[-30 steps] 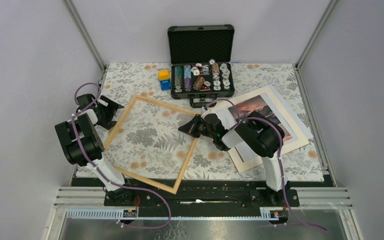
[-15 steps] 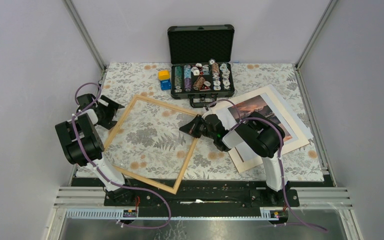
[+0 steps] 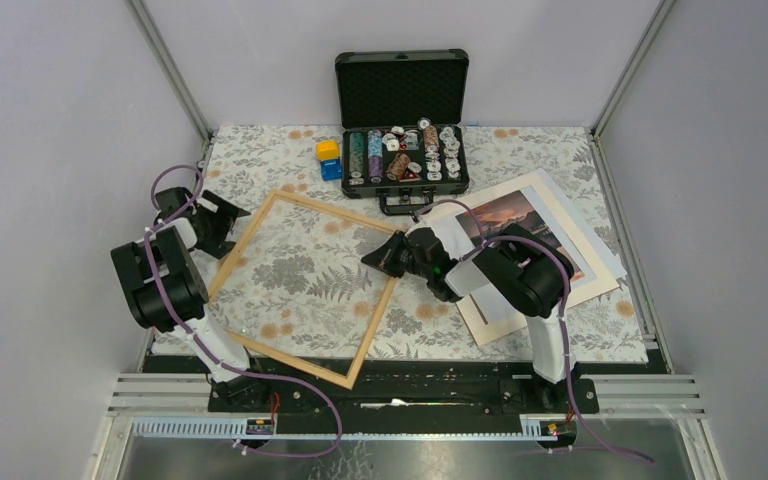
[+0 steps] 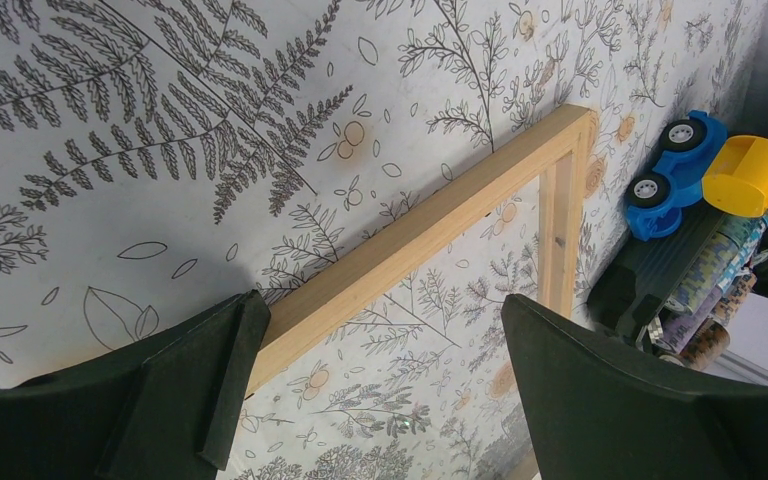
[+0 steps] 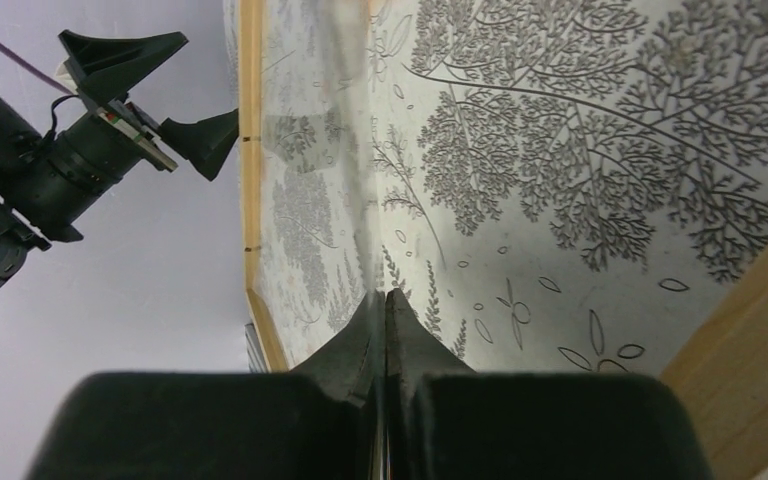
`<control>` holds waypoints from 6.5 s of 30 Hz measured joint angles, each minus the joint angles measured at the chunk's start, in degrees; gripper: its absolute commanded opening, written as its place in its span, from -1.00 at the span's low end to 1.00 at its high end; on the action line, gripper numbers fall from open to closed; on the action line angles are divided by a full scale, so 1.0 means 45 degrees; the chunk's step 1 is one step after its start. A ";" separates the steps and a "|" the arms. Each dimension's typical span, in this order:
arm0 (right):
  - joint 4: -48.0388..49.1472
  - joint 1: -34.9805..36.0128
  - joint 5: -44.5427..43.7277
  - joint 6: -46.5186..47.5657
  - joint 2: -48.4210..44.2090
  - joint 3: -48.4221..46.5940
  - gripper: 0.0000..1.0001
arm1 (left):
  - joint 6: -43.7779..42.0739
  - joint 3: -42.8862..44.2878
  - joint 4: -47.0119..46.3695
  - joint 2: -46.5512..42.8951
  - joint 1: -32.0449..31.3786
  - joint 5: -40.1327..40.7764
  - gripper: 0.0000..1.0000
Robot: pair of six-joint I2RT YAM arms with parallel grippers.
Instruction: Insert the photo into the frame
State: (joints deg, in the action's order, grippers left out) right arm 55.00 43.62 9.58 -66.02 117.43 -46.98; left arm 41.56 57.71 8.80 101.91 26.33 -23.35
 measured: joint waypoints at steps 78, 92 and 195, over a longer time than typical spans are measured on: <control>-0.6975 0.0146 -0.0588 0.1851 -0.1273 -0.2516 0.65 | -0.1778 0.0884 0.2803 -0.2225 -0.4080 0.2050 0.97; -0.6649 0.0160 -0.0355 0.1719 -0.1273 -0.2516 0.65 | -0.3201 0.1953 0.4449 -0.1190 -0.4080 0.3419 0.97; -1.3483 -0.1739 -0.0913 0.7766 -0.5008 -0.3619 0.57 | -0.5960 0.3682 0.6120 0.1627 -0.3487 0.7456 -0.52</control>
State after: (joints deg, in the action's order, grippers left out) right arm -5.67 35.79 5.48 -31.07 94.89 -63.26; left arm 14.74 74.28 36.34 109.23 10.63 10.20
